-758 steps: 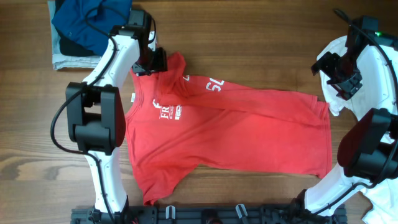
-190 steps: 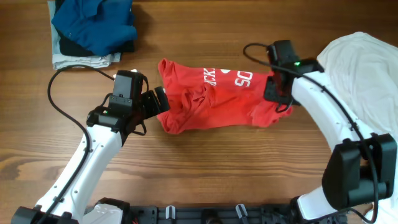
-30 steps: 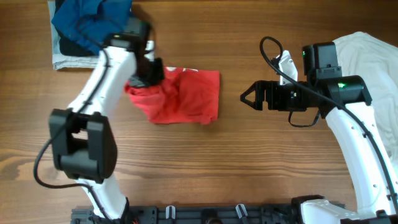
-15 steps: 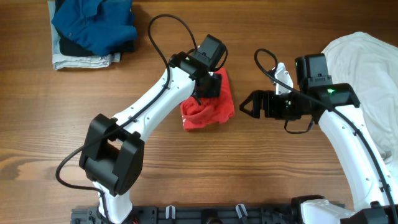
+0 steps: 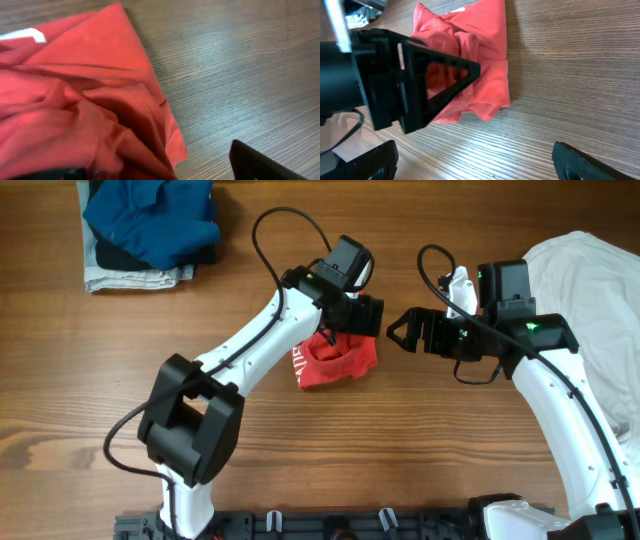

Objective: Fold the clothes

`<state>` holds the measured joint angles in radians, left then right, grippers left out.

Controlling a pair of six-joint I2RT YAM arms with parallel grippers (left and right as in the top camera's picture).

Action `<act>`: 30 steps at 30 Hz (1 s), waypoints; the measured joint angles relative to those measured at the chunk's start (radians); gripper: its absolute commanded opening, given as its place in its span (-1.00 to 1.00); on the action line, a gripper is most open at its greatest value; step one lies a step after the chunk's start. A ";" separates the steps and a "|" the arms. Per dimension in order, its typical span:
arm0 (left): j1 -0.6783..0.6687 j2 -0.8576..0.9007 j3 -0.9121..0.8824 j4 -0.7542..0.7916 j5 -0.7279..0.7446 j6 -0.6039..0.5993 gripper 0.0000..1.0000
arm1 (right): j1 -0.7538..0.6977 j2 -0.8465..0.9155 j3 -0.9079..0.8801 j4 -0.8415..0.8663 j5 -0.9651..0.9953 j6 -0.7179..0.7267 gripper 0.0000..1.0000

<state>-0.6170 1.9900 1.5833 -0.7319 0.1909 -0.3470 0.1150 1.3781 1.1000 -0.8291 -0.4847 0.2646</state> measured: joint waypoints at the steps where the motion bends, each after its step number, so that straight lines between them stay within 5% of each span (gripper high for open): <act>1: 0.006 -0.021 0.000 -0.001 -0.011 0.002 0.96 | 0.000 0.000 0.000 0.000 0.001 0.000 0.99; 7: 0.219 -0.312 0.041 -0.080 -0.002 -0.024 0.99 | 0.000 0.000 0.000 0.000 0.011 0.000 0.99; 12: 0.410 -0.261 -0.008 -0.305 0.096 -0.203 0.99 | 0.000 0.000 0.000 0.000 0.015 0.000 0.99; 30: 0.372 0.004 -0.096 -0.234 0.332 -0.427 0.99 | 0.000 0.000 0.000 -0.051 0.026 -0.001 0.97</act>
<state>-0.2451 1.9938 1.4876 -0.9661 0.5224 -0.7742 0.1150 1.3781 1.1000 -0.8799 -0.4583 0.2638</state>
